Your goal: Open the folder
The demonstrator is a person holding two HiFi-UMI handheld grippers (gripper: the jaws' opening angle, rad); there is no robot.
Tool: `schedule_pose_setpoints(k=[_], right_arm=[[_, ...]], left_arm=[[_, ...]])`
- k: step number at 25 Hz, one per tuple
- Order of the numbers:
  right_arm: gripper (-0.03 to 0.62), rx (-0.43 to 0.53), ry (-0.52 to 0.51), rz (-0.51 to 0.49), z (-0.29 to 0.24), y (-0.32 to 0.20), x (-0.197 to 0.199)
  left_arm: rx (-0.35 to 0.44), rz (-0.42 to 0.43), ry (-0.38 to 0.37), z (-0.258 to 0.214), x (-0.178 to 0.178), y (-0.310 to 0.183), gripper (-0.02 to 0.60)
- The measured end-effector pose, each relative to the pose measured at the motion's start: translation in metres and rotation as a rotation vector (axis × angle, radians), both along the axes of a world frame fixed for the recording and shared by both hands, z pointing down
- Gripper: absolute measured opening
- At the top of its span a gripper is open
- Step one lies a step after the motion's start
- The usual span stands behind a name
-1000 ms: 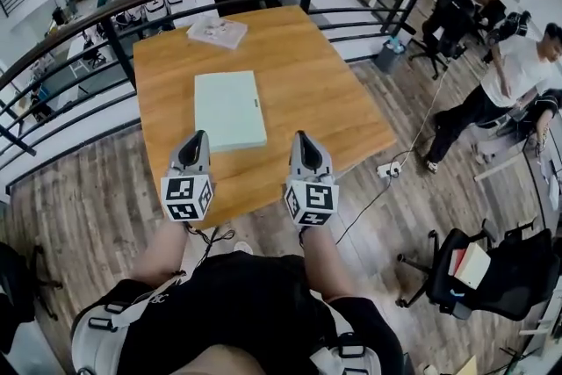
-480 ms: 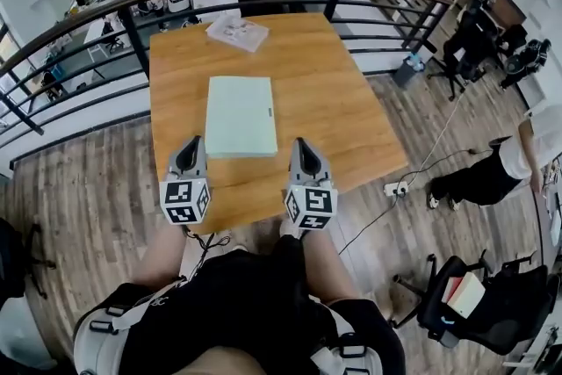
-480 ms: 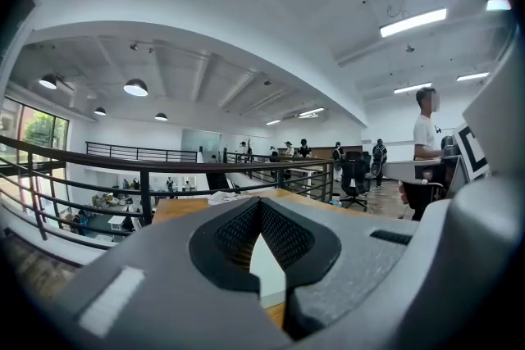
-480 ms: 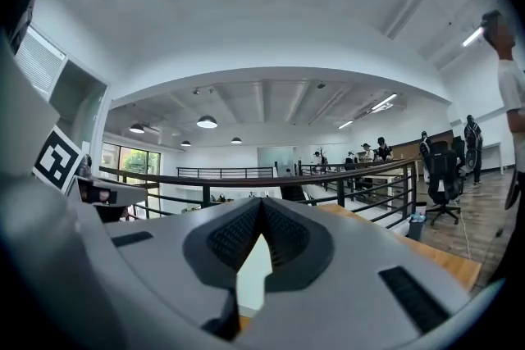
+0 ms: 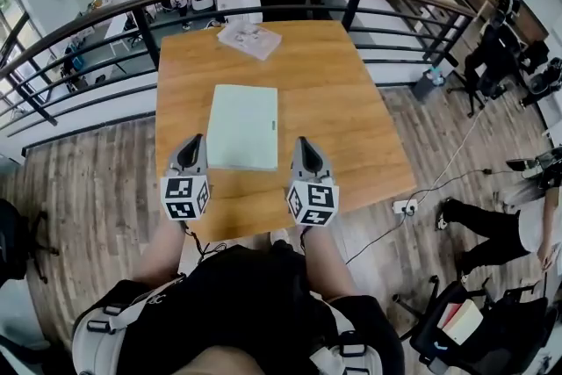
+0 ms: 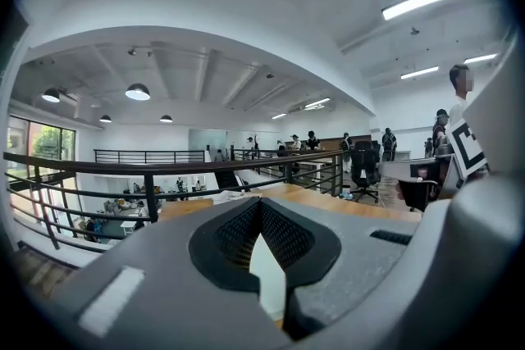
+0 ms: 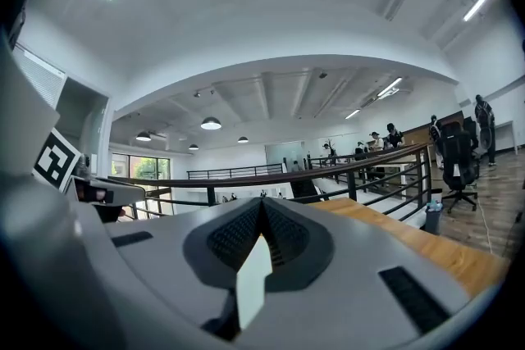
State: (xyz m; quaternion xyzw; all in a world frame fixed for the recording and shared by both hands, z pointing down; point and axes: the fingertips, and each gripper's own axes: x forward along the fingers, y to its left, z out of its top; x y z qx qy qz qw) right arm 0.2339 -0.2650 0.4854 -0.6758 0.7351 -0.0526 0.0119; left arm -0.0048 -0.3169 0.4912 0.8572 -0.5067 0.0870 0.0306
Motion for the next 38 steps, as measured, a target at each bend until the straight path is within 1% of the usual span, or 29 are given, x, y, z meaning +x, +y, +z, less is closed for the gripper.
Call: schedule_pose_setpoints(k=[3, 6, 7, 8, 9, 10, 11, 13, 16, 19, 21, 24, 25, 26, 29, 31, 36, 38], right_arm=[[0.006, -0.019, -0.033, -0.029, 0.009, -0.012, 0.007], [0.009, -0.058, -0.074, -0.054, 0.022, -0.025, 0.011], [0.019, -0.073, -0.087, -0.062, 0.028, -0.028, 0.012], [0.035, -0.088, -0.102, -0.07, 0.034, -0.032, 0.012], [0.049, -0.102, -0.118, -0.079, 0.04, -0.035, 0.012], [0.056, -0.118, -0.134, -0.087, 0.046, -0.039, 0.011], [0.061, -0.133, -0.149, -0.095, 0.053, -0.042, 0.009], [0.067, -0.165, -0.178, -0.109, 0.067, -0.047, 0.007], [0.08, -0.224, -0.213, -0.137, 0.092, -0.054, 0.003], [0.11, -0.292, -0.257, -0.167, 0.118, -0.06, -0.004], [0.128, -0.336, -0.297, -0.179, 0.136, -0.063, -0.007], [0.15, -0.394, -0.37, -0.185, 0.16, -0.068, -0.006], [0.156, -0.415, -0.402, -0.184, 0.168, -0.069, -0.005], [0.162, -0.438, -0.44, -0.183, 0.178, -0.068, -0.004], [0.167, -0.497, -0.563, -0.188, 0.204, -0.066, -0.005], [0.167, -0.531, -0.632, -0.186, 0.22, -0.063, -0.005], [0.167, -0.59, -0.749, -0.173, 0.248, -0.061, -0.004], [0.167, -0.613, -0.779, -0.17, 0.258, -0.061, -0.003]], left_arm=[[-0.008, 0.039, -0.016, 0.003, 0.014, -0.005, 0.003], [-0.018, 0.073, -0.032, 0.007, 0.023, -0.01, 0.003], [-0.021, 0.084, -0.039, 0.008, 0.026, -0.011, 0.005], [-0.024, 0.104, -0.049, 0.011, 0.029, -0.012, 0.018], [-0.03, 0.131, -0.064, 0.014, 0.034, -0.012, 0.054], [-0.039, 0.163, -0.082, 0.018, 0.038, -0.012, 0.109], [-0.05, 0.193, -0.104, 0.023, 0.042, -0.012, 0.147], [-0.065, 0.235, -0.153, 0.035, 0.049, -0.01, 0.185], [-0.062, 0.284, -0.249, 0.053, 0.059, -0.007, 0.216], [-0.073, 0.372, -0.357, 0.076, 0.071, 0.001, 0.244], [-0.081, 0.423, -0.45, 0.097, 0.078, 0.007, 0.259], [-0.057, 0.466, -0.617, 0.124, 0.083, 0.01, 0.265], [-0.056, 0.481, -0.657, 0.132, 0.085, 0.012, 0.265], [-0.062, 0.494, -0.682, 0.14, 0.088, 0.014, 0.265], [-0.095, 0.518, -0.709, 0.16, 0.093, 0.019, 0.267], [-0.109, 0.53, -0.743, 0.173, 0.095, 0.019, 0.268], [-0.135, 0.556, -0.825, 0.202, 0.101, 0.015, 0.268], [-0.139, 0.559, -0.853, 0.212, 0.103, 0.012, 0.268]])
